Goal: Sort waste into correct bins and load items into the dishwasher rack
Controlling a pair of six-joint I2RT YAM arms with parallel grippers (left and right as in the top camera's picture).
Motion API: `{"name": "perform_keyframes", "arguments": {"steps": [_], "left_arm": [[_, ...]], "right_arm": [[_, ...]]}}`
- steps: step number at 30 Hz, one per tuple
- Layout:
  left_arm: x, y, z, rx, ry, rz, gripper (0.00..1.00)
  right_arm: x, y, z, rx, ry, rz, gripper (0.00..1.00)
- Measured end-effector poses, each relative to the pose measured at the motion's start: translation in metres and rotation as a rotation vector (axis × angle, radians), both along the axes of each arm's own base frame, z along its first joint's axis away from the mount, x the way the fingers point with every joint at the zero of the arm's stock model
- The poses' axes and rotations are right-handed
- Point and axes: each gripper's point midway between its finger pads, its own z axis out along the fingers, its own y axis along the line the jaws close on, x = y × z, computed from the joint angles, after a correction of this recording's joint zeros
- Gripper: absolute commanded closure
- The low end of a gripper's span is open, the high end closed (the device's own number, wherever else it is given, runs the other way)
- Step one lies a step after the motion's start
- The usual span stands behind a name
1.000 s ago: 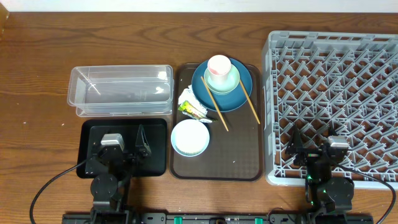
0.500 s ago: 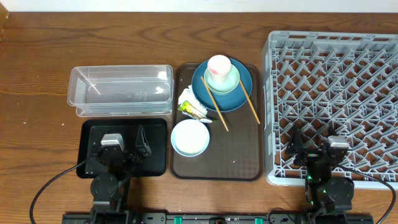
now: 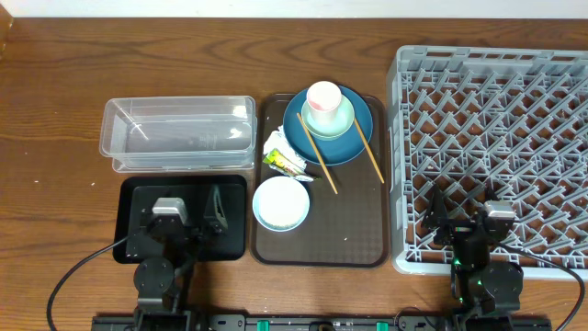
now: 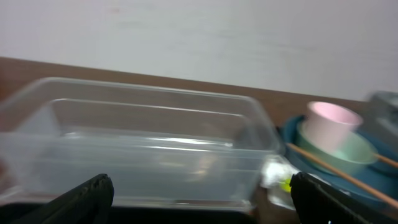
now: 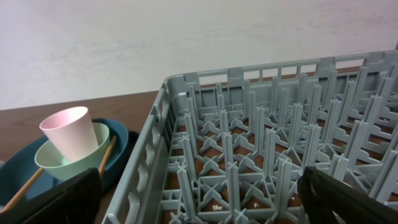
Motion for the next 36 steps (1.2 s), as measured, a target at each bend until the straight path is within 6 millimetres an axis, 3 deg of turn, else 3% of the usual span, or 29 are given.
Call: {"name": "perform_keyframes", "arguments": {"steps": [6,13,17,21,25,29,31,32,36], "left_arm": [[-0.008,-0.032,0.011,-0.068,-0.006,-0.187,0.06],[-0.033,-0.047,0.071,-0.110,0.050,-0.278,0.06],[-0.039,-0.055,0.105,-0.127,0.178,-0.322,0.07],[-0.040,-0.067,0.124,-0.168,0.400,-0.381,0.06],[-0.044,-0.077,0.121,-0.230,0.718,-0.425,0.06],[-0.032,-0.084,0.103,-0.279,0.940,-0.433,0.06],[-0.025,-0.085,0.086,-0.299,1.042,-0.427,0.00],[-0.023,-0.086,0.080,-0.313,1.077,-0.427,0.03],[-0.012,-0.093,0.055,-0.365,1.214,-0.439,0.74]], "right_arm": [[0.000,0.000,0.000,0.000,0.000,0.000,0.01],[0.000,0.000,0.000,0.000,0.000,0.000,0.01],[0.000,0.000,0.000,0.000,0.000,0.000,0.01],[0.000,0.000,0.000,0.000,0.001,0.000,0.01],[0.000,0.000,-0.001,0.000,0.002,0.000,0.01],[0.000,0.000,-0.001,0.000,0.002,0.000,0.01],[0.000,0.000,-0.001,0.000,0.002,0.000,0.01],[0.000,0.000,-0.001,0.000,0.002,0.000,0.01],[0.000,0.000,-0.001,0.000,0.002,0.000,0.01]]}}
